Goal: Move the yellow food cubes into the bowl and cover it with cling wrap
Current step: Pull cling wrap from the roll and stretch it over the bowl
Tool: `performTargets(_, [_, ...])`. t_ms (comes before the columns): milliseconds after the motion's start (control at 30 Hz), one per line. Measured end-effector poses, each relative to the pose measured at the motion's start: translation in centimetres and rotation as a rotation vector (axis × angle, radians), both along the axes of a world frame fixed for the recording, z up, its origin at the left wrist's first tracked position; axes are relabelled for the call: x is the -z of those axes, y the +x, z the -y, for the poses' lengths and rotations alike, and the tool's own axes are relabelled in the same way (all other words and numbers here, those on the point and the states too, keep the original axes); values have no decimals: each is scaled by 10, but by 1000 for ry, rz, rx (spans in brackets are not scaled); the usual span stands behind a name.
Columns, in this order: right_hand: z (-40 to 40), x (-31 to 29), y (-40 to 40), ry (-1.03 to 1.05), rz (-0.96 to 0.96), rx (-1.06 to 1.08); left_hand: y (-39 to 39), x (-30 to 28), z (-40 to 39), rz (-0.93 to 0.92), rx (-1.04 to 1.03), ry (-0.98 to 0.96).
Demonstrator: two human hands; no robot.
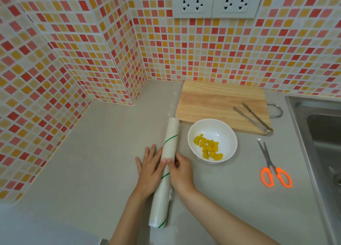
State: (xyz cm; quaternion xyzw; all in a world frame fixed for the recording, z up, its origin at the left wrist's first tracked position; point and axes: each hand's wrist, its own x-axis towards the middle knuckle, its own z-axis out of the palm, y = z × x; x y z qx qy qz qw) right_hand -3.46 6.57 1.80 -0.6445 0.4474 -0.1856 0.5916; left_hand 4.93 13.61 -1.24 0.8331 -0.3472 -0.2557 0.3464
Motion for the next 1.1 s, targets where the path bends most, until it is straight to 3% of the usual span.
performTargets(167, [-3, -20, 3, 237, 318, 203, -18, -22, 2, -440, -157, -435])
performTargets(300, [8, -42, 7, 373, 434, 286, -16, -44, 6, -482, -152, -618])
performTargets(500, [29, -65, 2, 333, 371, 271, -17, -69, 21, -473, -53, -624])
performTargets(600, [39, -72, -5, 274, 321, 190, -21, -76, 29, -553, -47, -641])
performTargets(733, [59, -84, -15, 395, 487, 103, -25, -87, 39, -715, -179, -695])
performTargets(900, [84, -98, -29, 546, 620, -41, -26, -100, 50, -895, -142, -668])
performTargets(1000, [94, -102, -32, 415, 569, -19, -29, -104, 54, -924, -23, -614])
performTargets(1100, [99, -99, -32, 253, 580, 127, -34, -108, 55, -1004, -33, -552])
